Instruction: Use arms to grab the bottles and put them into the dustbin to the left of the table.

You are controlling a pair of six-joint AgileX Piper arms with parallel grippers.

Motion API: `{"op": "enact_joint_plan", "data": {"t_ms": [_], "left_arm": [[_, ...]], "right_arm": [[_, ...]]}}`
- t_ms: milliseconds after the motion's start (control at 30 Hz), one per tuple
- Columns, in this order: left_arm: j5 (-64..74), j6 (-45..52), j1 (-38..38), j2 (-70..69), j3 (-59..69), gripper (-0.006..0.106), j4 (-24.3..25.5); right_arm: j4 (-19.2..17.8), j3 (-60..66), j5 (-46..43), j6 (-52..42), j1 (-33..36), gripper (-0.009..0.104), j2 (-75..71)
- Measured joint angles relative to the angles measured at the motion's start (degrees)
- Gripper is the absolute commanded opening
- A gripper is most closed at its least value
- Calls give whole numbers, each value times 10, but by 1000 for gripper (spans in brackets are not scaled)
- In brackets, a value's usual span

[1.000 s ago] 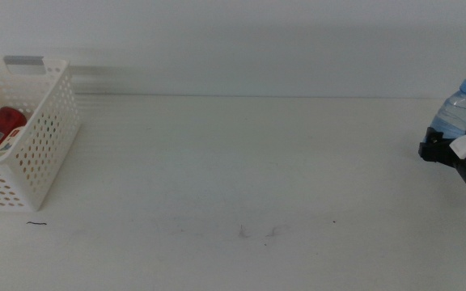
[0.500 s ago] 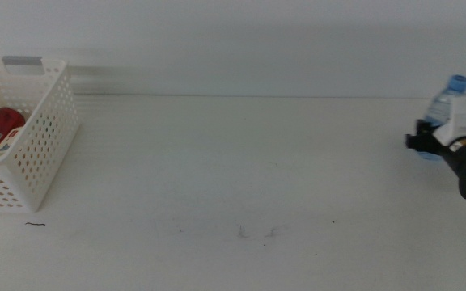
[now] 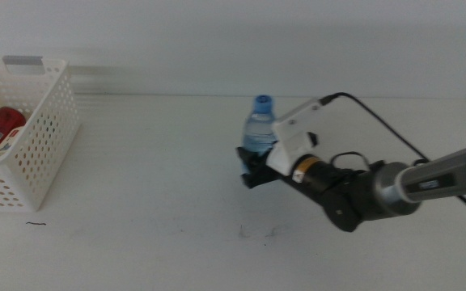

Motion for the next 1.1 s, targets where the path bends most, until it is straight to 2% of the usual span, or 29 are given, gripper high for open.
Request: {"op": "enact_joint_plan", "data": {"t_ms": [67, 300, 333, 500, 633, 800, 867, 933, 1033, 1100], "left_arm": [[0, 0, 0, 0, 0, 94, 1], [0, 0, 0, 0, 0, 94, 1], [0, 0, 0, 0, 0, 94, 2], [0, 0, 0, 0, 0, 94, 2], [0, 0, 0, 0, 0, 94, 2], [0, 0, 0, 0, 0, 94, 3], [0, 0, 0, 0, 0, 94, 3], [0, 0, 0, 0, 0, 94, 3], [0, 0, 0, 0, 0, 94, 4], [0, 0, 0, 0, 0, 94, 4]], "right_arm": [[0, -15, -9, 0, 17, -2, 14], [2, -25, -16, 4, 36, 14, 22], [2, -25, -16, 5, 36, 32, 22], [3, -21, -1, 10, 36, 94, 21], [3, 28, 21, 27, 36, 90, -7], [2, 127, 70, 54, 47, 88, -126], [2, 171, 125, 71, 59, 88, -195], [2, 199, 218, 96, 74, 88, -290], [1, 198, 377, 114, 92, 88, -448], [-7, 180, 450, 116, 97, 88, -527]]}}
